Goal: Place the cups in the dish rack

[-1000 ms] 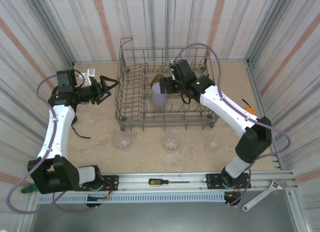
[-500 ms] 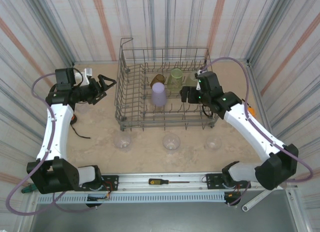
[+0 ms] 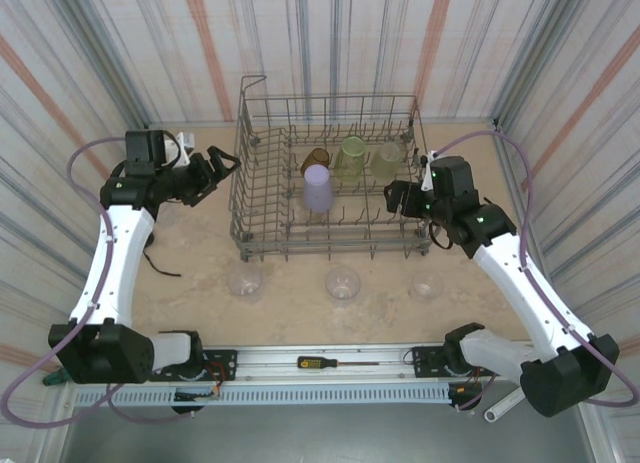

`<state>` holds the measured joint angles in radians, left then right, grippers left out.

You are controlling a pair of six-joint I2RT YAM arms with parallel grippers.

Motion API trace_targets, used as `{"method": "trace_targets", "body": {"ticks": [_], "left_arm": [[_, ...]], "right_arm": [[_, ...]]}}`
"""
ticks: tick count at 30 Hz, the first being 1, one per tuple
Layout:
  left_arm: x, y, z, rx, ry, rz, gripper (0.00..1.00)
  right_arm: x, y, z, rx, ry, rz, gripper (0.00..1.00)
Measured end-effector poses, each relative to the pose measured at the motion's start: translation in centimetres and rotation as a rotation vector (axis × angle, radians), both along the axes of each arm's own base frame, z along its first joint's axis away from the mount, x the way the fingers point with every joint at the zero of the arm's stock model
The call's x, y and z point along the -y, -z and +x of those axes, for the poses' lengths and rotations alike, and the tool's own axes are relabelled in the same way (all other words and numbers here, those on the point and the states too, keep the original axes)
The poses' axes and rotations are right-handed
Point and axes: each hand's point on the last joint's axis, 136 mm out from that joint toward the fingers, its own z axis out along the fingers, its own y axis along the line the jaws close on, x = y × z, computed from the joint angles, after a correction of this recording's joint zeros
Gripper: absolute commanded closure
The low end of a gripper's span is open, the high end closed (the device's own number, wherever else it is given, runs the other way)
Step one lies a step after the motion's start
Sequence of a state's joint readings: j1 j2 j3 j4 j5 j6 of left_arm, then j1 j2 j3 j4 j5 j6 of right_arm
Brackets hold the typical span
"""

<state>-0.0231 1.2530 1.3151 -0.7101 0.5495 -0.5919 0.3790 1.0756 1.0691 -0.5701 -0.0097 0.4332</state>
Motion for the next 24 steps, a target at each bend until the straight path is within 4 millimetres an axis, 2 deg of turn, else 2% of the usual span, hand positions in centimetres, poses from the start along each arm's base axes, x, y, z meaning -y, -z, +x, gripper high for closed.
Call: {"method": "trace_targets", "body": {"ticks": [9, 18, 24], "left_arm": [[2.2, -0.7, -0.1, 0.022, 0.033, 0.039, 0.01], [3.2, -1.2, 0.6, 0.035, 0.054, 0.044, 0.01], [3.5, -0.8, 1.2, 0.030, 0.064, 0.046, 0.01]], "right_arm": [[0.8, -0.1, -2.5, -0.031, -0.005, -0.003, 0.01], [2.6, 0.3, -6.2, -0.069, 0.043, 0.016, 0.01], [3.5, 2.2, -8.1, -0.134, 0.078, 0.017, 0.01]]}}
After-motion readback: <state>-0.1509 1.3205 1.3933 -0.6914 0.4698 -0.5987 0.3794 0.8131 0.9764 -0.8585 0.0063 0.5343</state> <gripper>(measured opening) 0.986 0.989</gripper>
